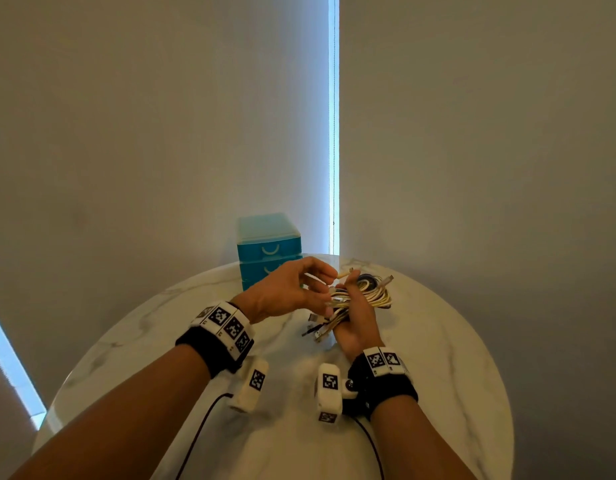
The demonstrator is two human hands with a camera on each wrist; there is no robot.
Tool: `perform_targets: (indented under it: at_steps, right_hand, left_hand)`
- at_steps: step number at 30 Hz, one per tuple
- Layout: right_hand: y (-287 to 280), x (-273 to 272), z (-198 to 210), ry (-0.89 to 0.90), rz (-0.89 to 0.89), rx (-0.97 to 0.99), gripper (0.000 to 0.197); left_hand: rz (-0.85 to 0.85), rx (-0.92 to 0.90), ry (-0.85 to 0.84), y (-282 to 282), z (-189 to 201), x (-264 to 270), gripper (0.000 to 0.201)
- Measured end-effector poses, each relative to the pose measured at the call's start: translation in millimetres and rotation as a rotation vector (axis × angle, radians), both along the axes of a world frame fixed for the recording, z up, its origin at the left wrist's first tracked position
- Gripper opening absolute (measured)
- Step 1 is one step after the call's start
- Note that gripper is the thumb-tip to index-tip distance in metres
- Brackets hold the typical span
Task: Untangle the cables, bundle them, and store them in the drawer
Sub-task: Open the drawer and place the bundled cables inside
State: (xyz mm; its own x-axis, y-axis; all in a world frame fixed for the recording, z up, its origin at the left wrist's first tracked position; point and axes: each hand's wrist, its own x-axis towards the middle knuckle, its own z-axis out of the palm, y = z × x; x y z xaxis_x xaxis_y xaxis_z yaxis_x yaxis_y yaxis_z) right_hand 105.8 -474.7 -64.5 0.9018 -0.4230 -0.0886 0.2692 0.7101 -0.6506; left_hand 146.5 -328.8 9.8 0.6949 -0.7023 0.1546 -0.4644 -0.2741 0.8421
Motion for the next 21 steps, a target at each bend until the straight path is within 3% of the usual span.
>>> perform_targets:
  at_steps: [3,6,14,17,21]
  right_hand:
    - [0.2,1.2,0.1,-0.001,0.052,-0.019,0.036]
    - [1.0,2.0,0.4,-0.008,0.099,-0.038,0.047]
    - [8.5,0.8,-2.0,-0.053,0.202,-0.226,0.065]
    - [13.5,-4.2,0.6,-0.135,0.3,-0.262,0.054]
    - [14.2,-0.2,-4.9,-0.138,0.363,-0.262,0.043]
  left_hand:
    - [0.094,0.034,-0.198,-2.3,2.9,2.4,0.046]
    - [0.217,0.026,-0.319,-4.2,6.5,9.3,0.031]
    - [0.219,0.123,-0.268,-0.8,14.1,29.1,0.031]
    - [0.202,0.148,-0.193,-0.8,28.2,35.2,0.016]
    - [0.155,0.306,-0.154,-4.3,47.4,41.0,0.013]
